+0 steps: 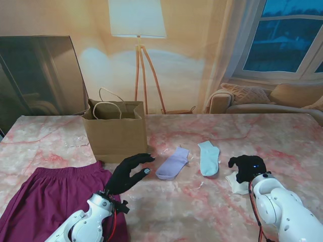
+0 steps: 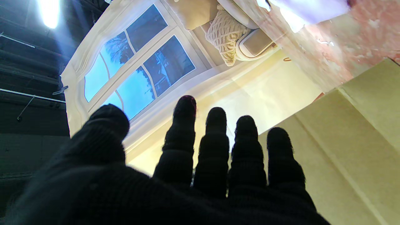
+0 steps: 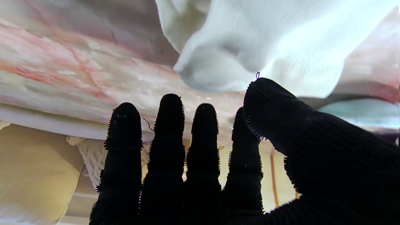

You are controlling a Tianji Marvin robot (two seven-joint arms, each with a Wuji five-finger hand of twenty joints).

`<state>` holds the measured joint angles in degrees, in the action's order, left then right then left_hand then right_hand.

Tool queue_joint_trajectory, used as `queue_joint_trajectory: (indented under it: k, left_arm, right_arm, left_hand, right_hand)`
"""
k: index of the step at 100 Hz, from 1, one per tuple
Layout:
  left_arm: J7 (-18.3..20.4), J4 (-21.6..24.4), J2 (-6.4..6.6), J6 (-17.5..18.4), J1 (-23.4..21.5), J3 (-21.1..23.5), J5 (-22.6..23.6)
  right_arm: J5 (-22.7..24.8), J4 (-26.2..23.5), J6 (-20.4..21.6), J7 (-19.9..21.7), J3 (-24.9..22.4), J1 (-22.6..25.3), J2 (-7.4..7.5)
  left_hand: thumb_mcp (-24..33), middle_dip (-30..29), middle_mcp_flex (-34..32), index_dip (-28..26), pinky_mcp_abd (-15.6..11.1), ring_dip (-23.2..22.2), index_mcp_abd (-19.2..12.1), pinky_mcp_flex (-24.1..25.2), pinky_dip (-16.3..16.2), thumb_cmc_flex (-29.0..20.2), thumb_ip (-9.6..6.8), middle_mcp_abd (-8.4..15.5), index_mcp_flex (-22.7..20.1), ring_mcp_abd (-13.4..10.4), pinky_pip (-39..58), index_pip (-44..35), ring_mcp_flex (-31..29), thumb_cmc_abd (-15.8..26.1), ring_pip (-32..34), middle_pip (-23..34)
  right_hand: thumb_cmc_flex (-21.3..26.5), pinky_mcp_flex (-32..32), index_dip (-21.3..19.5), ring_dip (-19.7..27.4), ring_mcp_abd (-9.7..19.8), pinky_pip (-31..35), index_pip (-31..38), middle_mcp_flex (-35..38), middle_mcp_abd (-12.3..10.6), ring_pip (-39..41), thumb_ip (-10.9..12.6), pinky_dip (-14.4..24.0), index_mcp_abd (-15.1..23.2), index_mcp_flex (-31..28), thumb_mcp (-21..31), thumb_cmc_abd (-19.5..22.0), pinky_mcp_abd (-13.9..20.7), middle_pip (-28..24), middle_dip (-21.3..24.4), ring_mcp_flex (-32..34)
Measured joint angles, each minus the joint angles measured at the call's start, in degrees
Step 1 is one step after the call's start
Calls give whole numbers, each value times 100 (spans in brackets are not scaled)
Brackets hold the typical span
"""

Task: Fold the socks and the shorts into the kraft paper bag

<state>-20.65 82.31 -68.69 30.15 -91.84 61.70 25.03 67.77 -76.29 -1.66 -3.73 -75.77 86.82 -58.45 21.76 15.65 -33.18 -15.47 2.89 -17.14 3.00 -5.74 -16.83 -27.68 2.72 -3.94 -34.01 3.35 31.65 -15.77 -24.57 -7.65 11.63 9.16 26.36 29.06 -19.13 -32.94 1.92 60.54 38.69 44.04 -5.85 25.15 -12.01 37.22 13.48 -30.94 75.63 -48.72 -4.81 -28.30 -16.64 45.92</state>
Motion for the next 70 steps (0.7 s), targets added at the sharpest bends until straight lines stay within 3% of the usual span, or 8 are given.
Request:
queue_joint_trajectory:
  k: [23, 31, 34, 41, 45, 50, 58, 70]
  left_arm:
    - [16, 0, 1, 0, 0, 1, -6]
    - [16, -1, 1, 2, 1, -1, -7]
    - [16, -3, 1, 2, 2, -2, -7]
    - [16, -6, 1, 2, 6, -6, -9]
    - [16, -7, 1, 2, 6, -7, -10]
    - [19, -7, 2, 2, 7, -7, -10]
    - [23, -8, 2, -2, 8, -8, -11]
    - [26, -9, 2, -7, 10, -13, -15]
  right_arm:
    - [85, 366, -607, -143, 392, -202, 21]
    - [69, 373, -590, -117, 386, -207, 21]
    - [70, 374, -586, -113, 386, -209, 21]
    - [76, 383, -585, -130, 387, -216, 21]
    - [75, 389, -586, -182, 387, -221, 21]
    - [53, 409, -586, -293, 387, -228, 19]
    - [-31, 487, -576, -445, 386, -222, 6]
    - [-225, 489, -477, -525, 258, -137, -41]
  left_hand:
    - [0, 0, 0, 0, 0, 0, 0, 0, 0, 0, 0, 0, -2, 0, 0, 0, 0, 0, 0, -10]
    - [0, 0, 0, 0, 0, 0, 0, 0, 0, 0, 0, 0, -12, 0, 0, 0, 0, 0, 0, -18]
    - [0, 0, 0, 0, 1, 0, 0, 0, 0, 0, 0, 0, -12, 0, 0, 0, 0, 0, 0, -18]
    - [0, 0, 0, 0, 1, 0, 0, 0, 0, 0, 0, 0, -12, 0, 0, 0, 0, 0, 0, -18]
    - [0, 0, 0, 0, 1, 0, 0, 0, 0, 0, 0, 0, -13, 0, 0, 0, 0, 0, 0, -18]
    - [0, 0, 0, 0, 1, 0, 0, 0, 0, 0, 0, 0, -13, 0, 0, 0, 0, 0, 0, -18]
    - [0, 0, 0, 0, 1, 0, 0, 0, 0, 0, 0, 0, -13, 0, 0, 0, 0, 0, 0, -19]
    - [0, 0, 0, -1, 2, 0, 0, 0, 0, 0, 0, 0, -13, 0, 0, 0, 0, 0, 0, -19]
  right_hand:
    - [0, 10, 71, -691, 24, 2, 3, 9, -49, 1209, 0, 9, -170, 169, 0, 16, 68, -661, -485, 5]
    - [7, 12, 137, -1049, 25, 15, 7, 138, -150, 1694, -4, 9, -236, 186, 0, -144, 67, -1314, -1392, 5]
    - [74, 12, 201, -1228, 28, 32, 14, 239, -212, 1868, -295, 9, -245, 152, -5, -262, 67, -1541, -1869, 5]
    - [102, 13, 151, -1499, 73, 108, 20, 480, -354, 2202, -569, 9, -208, -74, -9, -542, 67, -1948, -2861, 16]
    - [101, 13, -23, -1629, 83, 164, 268, 566, -396, 2285, -577, 9, 33, -486, -10, -681, 65, -2095, -3221, 16]
    - [97, -7, -169, -1689, 84, 213, 1252, 551, -427, 2335, -819, 9, 927, -1428, -44, -943, 38, -2105, -3410, 13]
    - [97, -53, -603, -1509, 84, 275, 1767, 294, -429, 1940, -930, 9, 1560, -1969, -67, -1037, 36, -1727, -2915, -217]
    - [105, 284, -936, 26, 84, 341, 1772, 292, -212, 188, -930, 9, 1630, -2063, 0, -1104, 38, -567, -1258, 20]
